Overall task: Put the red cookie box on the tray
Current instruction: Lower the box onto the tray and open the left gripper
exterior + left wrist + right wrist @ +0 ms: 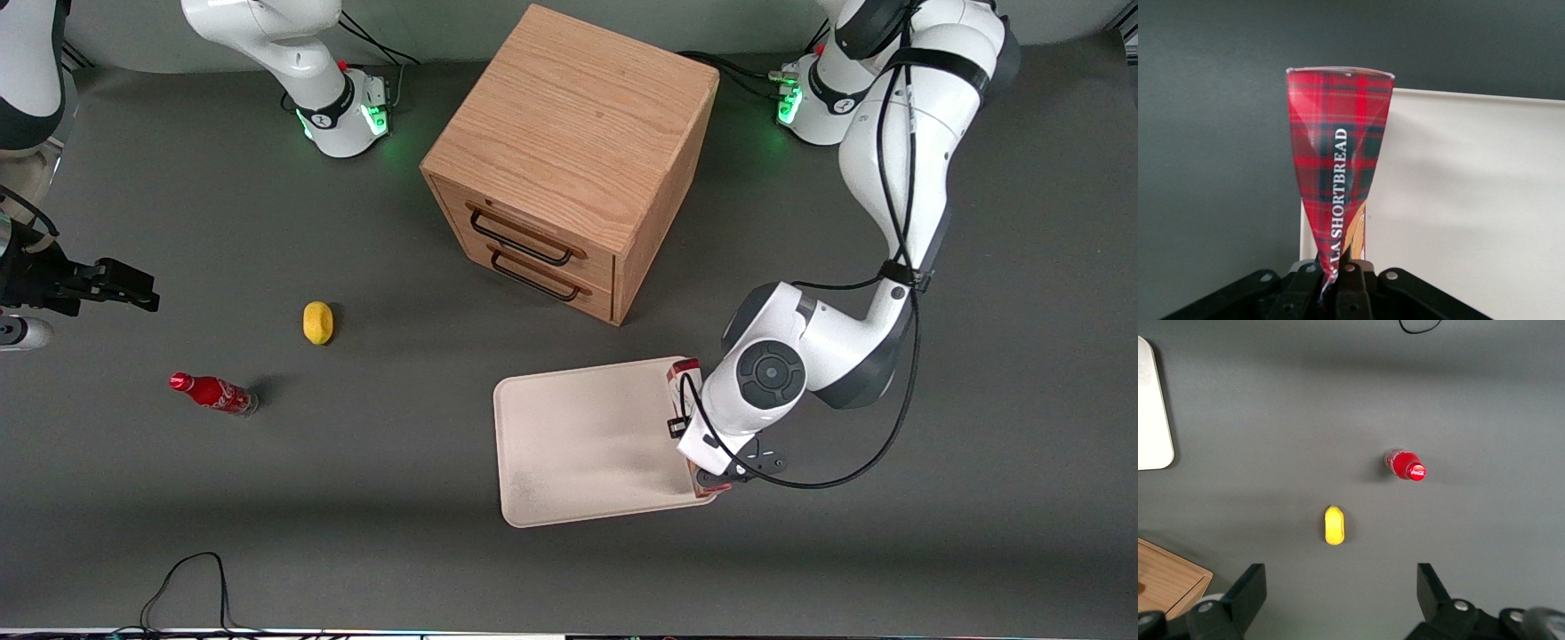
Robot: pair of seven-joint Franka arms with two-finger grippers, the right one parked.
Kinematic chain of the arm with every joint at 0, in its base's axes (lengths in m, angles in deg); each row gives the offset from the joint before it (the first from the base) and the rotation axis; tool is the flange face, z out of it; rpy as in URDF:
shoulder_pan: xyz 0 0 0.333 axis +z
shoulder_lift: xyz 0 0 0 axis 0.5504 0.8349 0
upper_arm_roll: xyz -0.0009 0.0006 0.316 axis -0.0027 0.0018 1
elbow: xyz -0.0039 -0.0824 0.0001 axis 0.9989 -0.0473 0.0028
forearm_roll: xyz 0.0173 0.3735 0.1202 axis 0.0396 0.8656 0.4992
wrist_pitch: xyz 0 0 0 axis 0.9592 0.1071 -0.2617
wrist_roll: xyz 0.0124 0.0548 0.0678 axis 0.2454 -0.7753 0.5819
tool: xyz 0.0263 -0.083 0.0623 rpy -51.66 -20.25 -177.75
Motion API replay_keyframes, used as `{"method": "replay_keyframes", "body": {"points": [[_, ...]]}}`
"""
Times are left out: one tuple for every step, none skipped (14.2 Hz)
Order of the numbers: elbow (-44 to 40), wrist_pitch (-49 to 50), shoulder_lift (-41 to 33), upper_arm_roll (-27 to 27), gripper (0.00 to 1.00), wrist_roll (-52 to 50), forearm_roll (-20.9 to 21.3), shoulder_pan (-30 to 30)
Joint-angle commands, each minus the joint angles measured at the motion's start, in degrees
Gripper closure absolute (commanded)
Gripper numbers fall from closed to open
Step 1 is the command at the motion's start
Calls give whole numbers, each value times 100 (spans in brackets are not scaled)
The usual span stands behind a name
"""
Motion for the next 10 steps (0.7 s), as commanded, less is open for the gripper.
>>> {"method": "replay_keyframes", "body": {"points": [[111, -160, -6, 77, 100, -153, 100, -72], [111, -160, 3, 85, 100, -135, 109, -72], [146, -160, 21, 86, 100, -135, 109, -63], [155, -178, 30, 94, 100, -126, 118, -63], [190, -221, 30, 94, 100, -126, 126, -63], [208, -256, 30, 94, 100, -126, 127, -54], [234, -326, 30, 94, 100, -126, 127, -54], [243, -353, 30, 94, 100, -117, 127, -45], [243, -362, 30, 94, 100, -117, 118, -28], [243, -362, 38, 94, 100, -135, 100, -28]]}}
